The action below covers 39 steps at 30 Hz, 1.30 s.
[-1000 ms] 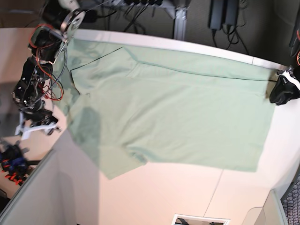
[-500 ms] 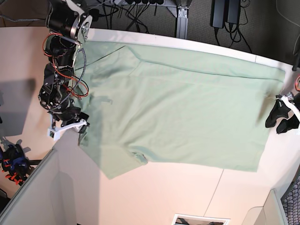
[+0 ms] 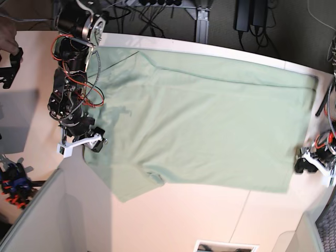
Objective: Fold the T-shirt properly
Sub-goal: 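Grasp the opposite shirt edge with both grippers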
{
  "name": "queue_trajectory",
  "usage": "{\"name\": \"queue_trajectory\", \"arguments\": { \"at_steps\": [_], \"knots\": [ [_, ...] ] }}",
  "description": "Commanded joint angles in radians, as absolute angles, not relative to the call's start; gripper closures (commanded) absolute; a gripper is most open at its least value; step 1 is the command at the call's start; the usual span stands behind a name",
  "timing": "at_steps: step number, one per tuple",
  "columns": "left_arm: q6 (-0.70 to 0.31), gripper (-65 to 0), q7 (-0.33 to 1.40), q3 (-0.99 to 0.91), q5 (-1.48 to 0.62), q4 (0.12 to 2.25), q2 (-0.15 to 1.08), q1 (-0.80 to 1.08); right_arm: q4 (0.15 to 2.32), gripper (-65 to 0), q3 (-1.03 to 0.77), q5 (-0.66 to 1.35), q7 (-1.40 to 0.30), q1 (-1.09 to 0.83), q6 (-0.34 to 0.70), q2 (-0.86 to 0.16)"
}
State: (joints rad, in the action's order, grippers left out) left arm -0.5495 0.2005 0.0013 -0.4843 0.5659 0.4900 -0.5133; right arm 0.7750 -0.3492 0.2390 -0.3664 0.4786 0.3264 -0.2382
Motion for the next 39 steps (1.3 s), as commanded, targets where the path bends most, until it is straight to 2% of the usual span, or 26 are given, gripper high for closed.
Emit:
{"name": "queue_trajectory", "arguments": {
  "at_steps": [1, 5, 18, 20, 22, 23, 24, 26, 27, 30, 36, 39],
  "knots": [
    [-0.548, -38.3, 0.175, 0.012, -0.493, 0.544, 0.498, -0.556, 0.779, -30.6, -0.349, 0.225, -0.414, 0.484, 0.311, -0.249],
    [-0.489, -38.3, 0.162, 0.042, -0.439, 0.474, 0.46, -0.572, 0.779, -30.6, -0.349, 0.225, -0.414, 0.484, 0.311, -0.249],
    [-0.514, -38.0, 0.168, 0.042, -0.444, 0.471, 0.367, -0.574, 0.779, -30.6, -0.349, 0.237, -0.379, 0.485, 0.311, -0.249],
    [-0.521, -33.1, 0.153, 0.042, -0.443, 0.471, 0.367, -0.573, 0.779, -30.5, -0.349, 0.236, -0.374, 0.487, 0.311, -0.249],
    [-0.52, -22.2, 0.153, 0.042, -0.443, 0.471, 0.367, -0.573, 0.779, -29.5, -0.349, 0.235, -0.368, 0.487, 0.311, -0.249],
    [-0.52, -16.1, 0.15, 0.042, -0.443, 0.471, 0.367, -0.573, 0.78, -26.8, -0.349, 0.235, -0.362, 0.487, 0.311, -0.249],
    [-0.52, -11.0, 0.144, 0.042, -0.443, 0.471, 0.367, -0.573, 0.78, -22.0, -0.349, 0.234, -0.358, 0.487, 0.311, -0.249],
    [-0.52, -1.7, 0.135, 0.042, -0.443, 0.471, 0.368, -0.573, 0.78, -7.0, -0.349, 0.235, -0.348, 0.487, 0.311, -0.249],
    [-0.521, 0.0, 0.133, 0.042, -0.443, 0.471, 0.369, -0.574, 0.78, 0.0, -0.349, 0.235, -0.34, 0.487, 0.311, -0.249],
    [-0.533, 0.0, 0.128, 0.042, -0.445, 0.471, 0.378, -0.574, 0.79, 0.0, -0.349, 0.235, -0.34, 0.487, 0.311, -0.255],
    [-0.698, 0.0, 0.102, 0.042, -0.542, 0.485, 0.43, -0.573, 0.914, 0.0, -0.35, 0.224, -0.395, 0.484, 0.319, -0.255],
    [-0.698, 0.0, 0.129, 0.042, -0.579, 0.501, 0.457, -0.569, 1.003, 0.0, -0.349, 0.225, -0.467, 0.476, 0.319, -0.255]
  ]
}}
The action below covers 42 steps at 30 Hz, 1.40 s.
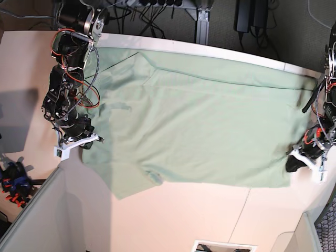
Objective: Fold the T-shirt properly
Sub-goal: 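Grasp the opposite shirt edge with both grippers, then fold the grasped edge over toward the first fold, forming a long strip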
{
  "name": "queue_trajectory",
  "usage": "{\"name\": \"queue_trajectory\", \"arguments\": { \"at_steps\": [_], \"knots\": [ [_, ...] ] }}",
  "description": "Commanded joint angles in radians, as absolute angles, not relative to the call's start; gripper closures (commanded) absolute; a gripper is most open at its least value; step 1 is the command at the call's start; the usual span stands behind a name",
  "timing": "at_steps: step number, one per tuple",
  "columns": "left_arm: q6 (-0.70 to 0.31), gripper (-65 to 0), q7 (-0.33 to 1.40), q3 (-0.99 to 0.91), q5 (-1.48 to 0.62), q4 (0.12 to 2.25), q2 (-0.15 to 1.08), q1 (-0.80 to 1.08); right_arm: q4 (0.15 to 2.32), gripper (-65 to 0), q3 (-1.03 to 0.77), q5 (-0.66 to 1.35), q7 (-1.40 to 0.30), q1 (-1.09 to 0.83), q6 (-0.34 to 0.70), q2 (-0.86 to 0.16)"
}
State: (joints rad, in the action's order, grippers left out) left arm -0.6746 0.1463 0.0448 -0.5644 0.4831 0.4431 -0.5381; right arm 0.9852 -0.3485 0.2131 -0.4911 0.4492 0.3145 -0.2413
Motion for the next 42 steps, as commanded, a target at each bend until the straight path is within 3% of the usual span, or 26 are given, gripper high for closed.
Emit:
{"name": "queue_trajectory", "arguments": {
  "at_steps": [1, 12, 21, 34, 37, 38, 39, 42],
  "knots": [
    [-0.698, 0.0, 0.159, 0.042, -0.607, 0.513, 0.461, -0.566, 1.039, 0.0, -0.349, 0.226, -0.469, 0.466, 0.319, -0.255],
    [-0.698, 0.0, 0.448, 0.044, -0.849, 0.76, 0.537, -0.458, 1.264, 0.0, -0.349, 0.352, -0.523, 0.278, 0.326, -0.358],
    [-0.698, 0.0, 0.459, 0.054, -0.876, 1.108, 0.621, -0.241, 1.336, 0.0, -0.356, 0.385, -0.523, 0.171, 0.356, -0.385],
    [-0.698, 0.0, 0.461, 0.054, -0.875, 1.178, 0.626, -0.141, 1.35, 0.0, -0.363, 0.364, -0.519, 0.102, 0.355, -0.381],
    [-0.698, 0.0, 0.461, 0.054, -0.875, 1.178, 0.623, -0.141, 1.35, -31.1, -0.365, 0.355, -0.492, 0.102, 0.355, -0.379],
    [-0.698, 0.0, 0.461, 0.054, -0.874, 1.178, 0.62, -0.141, 1.351, -38.5, -0.367, 0.356, -0.489, 0.104, 0.355, -0.379],
    [-0.698, 0.0, 0.462, 0.054, -0.867, 1.178, 0.616, -0.141, 1.351, -42.4, -0.372, 0.356, -0.489, 0.109, 0.355, -0.379],
    [-0.698, 0.0, 0.462, 0.054, -0.844, 1.178, 0.606, -0.141, 1.355, -43.2, -0.4, 0.36, -0.45, 0.125, 0.354, -0.379]
  ]
}}
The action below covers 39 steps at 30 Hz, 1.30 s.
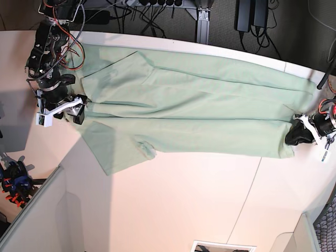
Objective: Fold the T-shirt properly
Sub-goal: 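Fold the grasped edge over toward the first fold, forming a long strip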
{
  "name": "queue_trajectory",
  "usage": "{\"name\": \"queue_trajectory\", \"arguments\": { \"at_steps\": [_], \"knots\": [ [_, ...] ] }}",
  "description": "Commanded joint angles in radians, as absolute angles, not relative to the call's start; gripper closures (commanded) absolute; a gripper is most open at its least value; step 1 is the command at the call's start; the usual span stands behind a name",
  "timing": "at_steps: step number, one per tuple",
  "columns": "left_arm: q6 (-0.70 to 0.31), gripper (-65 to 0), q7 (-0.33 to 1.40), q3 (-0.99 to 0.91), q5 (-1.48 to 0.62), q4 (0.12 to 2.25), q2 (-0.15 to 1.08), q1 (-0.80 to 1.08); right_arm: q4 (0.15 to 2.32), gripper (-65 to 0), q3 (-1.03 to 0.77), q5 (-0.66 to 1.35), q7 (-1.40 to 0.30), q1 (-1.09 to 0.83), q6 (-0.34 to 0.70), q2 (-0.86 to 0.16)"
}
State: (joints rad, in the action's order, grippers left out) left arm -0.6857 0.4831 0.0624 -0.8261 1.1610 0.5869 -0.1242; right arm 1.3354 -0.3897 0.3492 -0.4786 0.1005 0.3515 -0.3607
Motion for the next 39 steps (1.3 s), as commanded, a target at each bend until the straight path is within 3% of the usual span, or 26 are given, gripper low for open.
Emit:
{"name": "queue_trajectory", "arguments": {
  "at_steps": [1, 9, 21, 27, 39],
  "knots": [
    [-0.698, 0.0, 0.462, 0.054, -0.844, 1.178, 0.606, -0.14, 1.355, -43.2, -0.413, 0.359, -0.433, 0.139, 0.355, -0.379],
    [-0.698, 0.0, 0.465, 0.054, -0.843, 1.178, 0.607, -0.141, 1.274, -43.2, -0.429, 0.31, -0.414, 0.373, 0.349, -0.344],
    [-0.698, 0.0, 0.491, 0.054, -0.857, 1.179, 0.612, -0.133, 0.62, -43.2, -0.356, 0.153, -0.229, 0.601, 0.338, -0.297],
    [-0.698, 0.0, 0.492, 0.054, -0.856, 1.186, 0.613, -0.133, 0.603, -43.2, -0.29, 0.166, -0.229, 0.595, 0.341, -0.293],
    [-0.698, 0.0, 0.492, 0.054, -0.854, 1.186, 0.612, -0.133, 0.664, -42.9, -0.143, 0.112, -0.235, 0.595, 0.339, -0.193]
  ]
}}
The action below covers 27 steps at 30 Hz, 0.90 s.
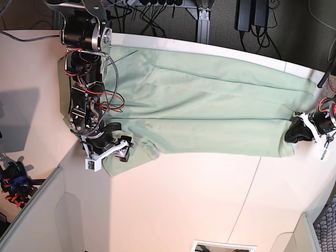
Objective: Fold the T-shirt properly
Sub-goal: 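Fold the grasped edge over toward the first fold, forming a long strip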
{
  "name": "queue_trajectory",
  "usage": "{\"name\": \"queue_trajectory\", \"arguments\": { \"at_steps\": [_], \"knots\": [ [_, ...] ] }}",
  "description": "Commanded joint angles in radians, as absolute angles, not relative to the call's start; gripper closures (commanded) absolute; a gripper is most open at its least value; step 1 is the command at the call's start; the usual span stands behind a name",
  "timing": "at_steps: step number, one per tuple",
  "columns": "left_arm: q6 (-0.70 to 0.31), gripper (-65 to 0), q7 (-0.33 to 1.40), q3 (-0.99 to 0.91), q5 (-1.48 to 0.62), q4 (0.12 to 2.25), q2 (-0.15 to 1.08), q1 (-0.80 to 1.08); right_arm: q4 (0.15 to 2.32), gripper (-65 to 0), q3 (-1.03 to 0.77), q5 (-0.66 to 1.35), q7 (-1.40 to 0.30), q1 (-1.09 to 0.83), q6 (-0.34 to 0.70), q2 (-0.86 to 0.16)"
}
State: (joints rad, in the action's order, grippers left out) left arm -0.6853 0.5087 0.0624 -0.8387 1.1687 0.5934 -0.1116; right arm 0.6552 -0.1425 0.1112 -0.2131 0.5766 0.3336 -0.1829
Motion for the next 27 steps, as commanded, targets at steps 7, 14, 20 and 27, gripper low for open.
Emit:
{"name": "queue_trajectory", "arguments": {
  "at_steps": [7, 14, 20, 27],
  "knots": [
    [-0.698, 0.0, 0.49, 0.054, -0.857, 1.185, 0.612, -0.133, 0.714, 0.0, -0.142, 0.068, -0.235, 0.592, 0.336, -0.202],
    [-0.698, 0.0, 0.468, 0.03, -0.857, 1.228, 0.615, -0.129, 0.95, 0.0, -0.146, 0.144, -0.379, 0.502, 0.337, -0.202],
    [-0.698, 0.0, 0.476, 0.001, -0.859, 1.391, 0.664, -0.081, 1.419, 0.0, -0.2, 0.225, -0.516, 0.281, 0.337, -0.208],
    [-0.698, 0.0, 0.568, -0.046, -0.957, 1.479, 0.701, -0.007, 1.749, 0.0, -0.285, 0.29, -0.536, 0.039, 0.34, -0.216]
  ]
}}
